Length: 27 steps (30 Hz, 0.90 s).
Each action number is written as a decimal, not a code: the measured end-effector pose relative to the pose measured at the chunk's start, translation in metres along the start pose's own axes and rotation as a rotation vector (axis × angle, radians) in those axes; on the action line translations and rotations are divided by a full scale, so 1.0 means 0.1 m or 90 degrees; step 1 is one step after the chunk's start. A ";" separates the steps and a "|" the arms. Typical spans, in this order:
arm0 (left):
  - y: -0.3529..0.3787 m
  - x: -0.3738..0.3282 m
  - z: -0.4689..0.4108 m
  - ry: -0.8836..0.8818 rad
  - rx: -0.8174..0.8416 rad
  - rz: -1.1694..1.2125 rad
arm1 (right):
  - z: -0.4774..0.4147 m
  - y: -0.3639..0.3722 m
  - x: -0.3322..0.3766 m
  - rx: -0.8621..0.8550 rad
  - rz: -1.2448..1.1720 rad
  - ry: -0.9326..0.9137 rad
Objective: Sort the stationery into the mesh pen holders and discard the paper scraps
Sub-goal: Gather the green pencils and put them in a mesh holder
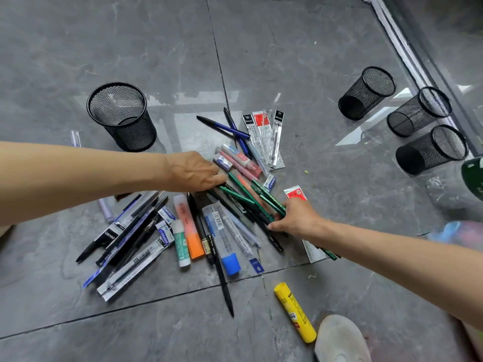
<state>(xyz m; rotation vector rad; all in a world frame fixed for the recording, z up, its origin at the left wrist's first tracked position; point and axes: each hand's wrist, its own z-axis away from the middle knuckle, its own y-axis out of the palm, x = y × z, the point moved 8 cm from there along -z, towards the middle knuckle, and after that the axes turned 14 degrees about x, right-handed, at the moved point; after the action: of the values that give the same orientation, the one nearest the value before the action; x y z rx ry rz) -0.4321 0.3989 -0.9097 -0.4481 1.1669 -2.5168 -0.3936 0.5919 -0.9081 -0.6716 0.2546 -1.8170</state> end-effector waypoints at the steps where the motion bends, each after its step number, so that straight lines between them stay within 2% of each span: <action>1: 0.00 0.02 0.03 -0.005 0.008 0.013 | 0.01 0.01 0.00 0.006 -0.003 -0.006; 6: -0.03 0.09 0.12 -0.031 0.059 0.129 | 0.15 -0.03 0.11 0.016 -0.095 -0.056; 13: -0.02 0.05 0.23 -0.045 0.151 0.138 | 0.21 -0.03 0.09 0.036 -0.338 -0.060; 22: -0.12 0.32 0.47 -0.117 0.067 0.217 | 0.31 -0.09 0.17 -0.003 -0.396 -0.084; 24: -0.09 0.41 0.55 -0.142 0.034 0.292 | 0.33 -0.11 0.19 -0.003 -0.401 -0.080; 27: -0.04 0.52 0.72 -0.203 0.010 0.490 | 0.32 -0.11 0.26 0.011 -0.448 -0.100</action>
<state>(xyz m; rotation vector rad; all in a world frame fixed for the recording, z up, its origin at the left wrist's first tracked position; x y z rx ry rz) -0.4498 0.3312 -0.8548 -0.2988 0.9509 -1.7193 -0.3904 0.5769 -0.8685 -0.9656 -0.1258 -2.4074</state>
